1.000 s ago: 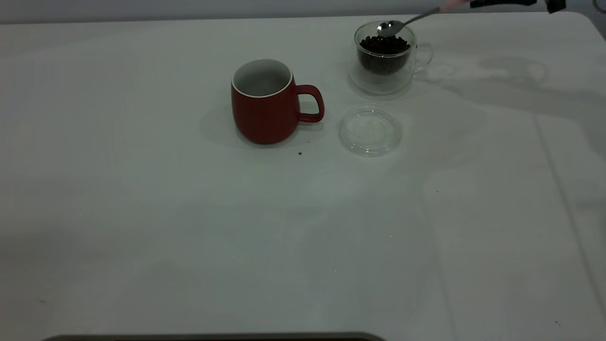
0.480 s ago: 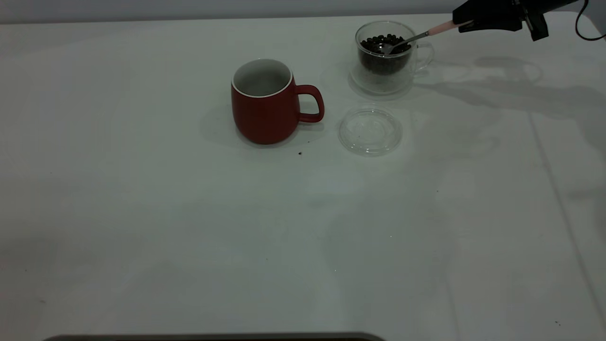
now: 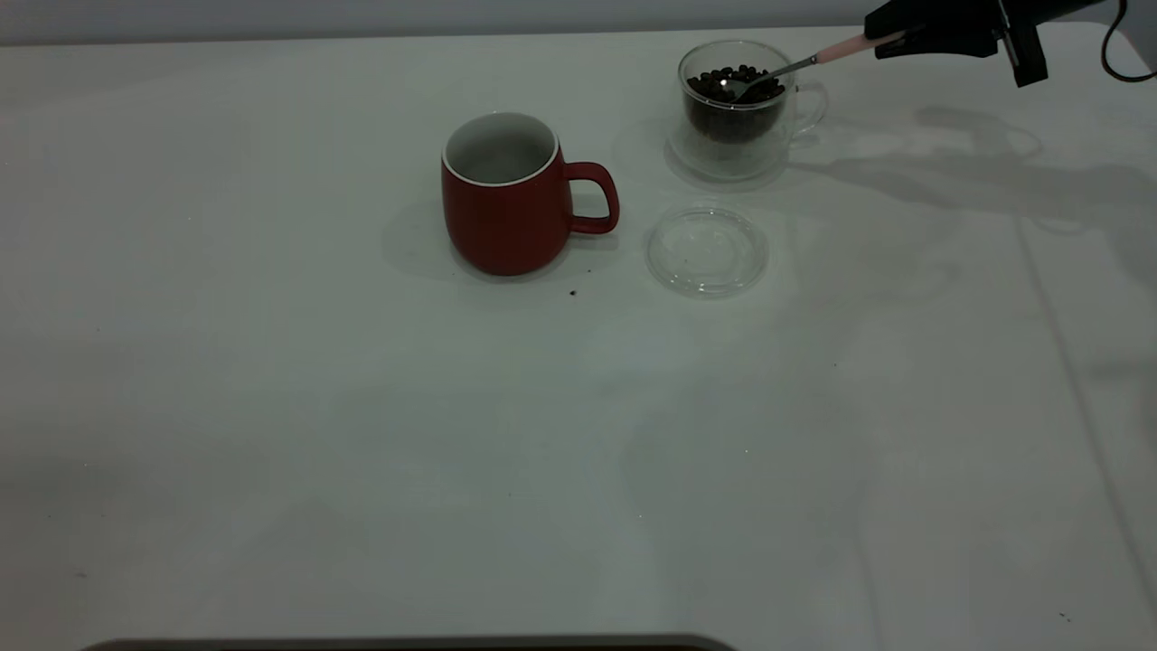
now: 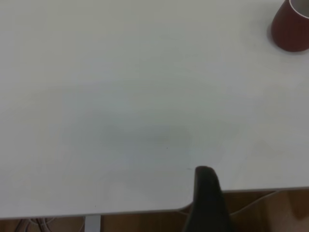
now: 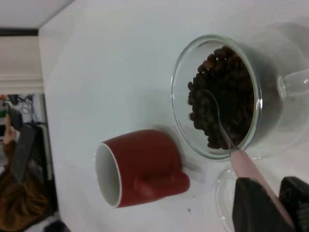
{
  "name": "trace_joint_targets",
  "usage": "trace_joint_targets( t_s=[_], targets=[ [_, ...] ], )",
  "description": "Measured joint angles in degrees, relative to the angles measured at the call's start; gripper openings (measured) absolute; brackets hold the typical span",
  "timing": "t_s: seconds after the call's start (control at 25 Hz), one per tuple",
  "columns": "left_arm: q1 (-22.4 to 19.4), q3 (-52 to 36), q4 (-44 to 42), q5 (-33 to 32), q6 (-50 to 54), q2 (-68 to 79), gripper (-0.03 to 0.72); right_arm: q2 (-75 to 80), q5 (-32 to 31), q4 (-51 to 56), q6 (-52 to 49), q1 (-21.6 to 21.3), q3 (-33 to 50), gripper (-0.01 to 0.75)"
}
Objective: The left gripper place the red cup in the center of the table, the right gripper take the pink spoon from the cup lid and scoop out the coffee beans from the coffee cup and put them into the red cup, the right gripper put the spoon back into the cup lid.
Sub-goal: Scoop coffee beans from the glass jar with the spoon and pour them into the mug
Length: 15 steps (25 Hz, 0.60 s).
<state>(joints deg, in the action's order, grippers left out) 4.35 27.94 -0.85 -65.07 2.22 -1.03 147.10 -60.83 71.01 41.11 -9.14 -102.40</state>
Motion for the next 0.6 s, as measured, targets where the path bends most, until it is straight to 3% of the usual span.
trace_joint_targets(
  t_s=[0.6],
  targets=[
    [0.00, 0.00, 0.00, -0.05, -0.06, 0.00, 0.588, 5.99, -4.79, 9.49, 0.32, -3.34, -0.02, 0.111]
  ],
)
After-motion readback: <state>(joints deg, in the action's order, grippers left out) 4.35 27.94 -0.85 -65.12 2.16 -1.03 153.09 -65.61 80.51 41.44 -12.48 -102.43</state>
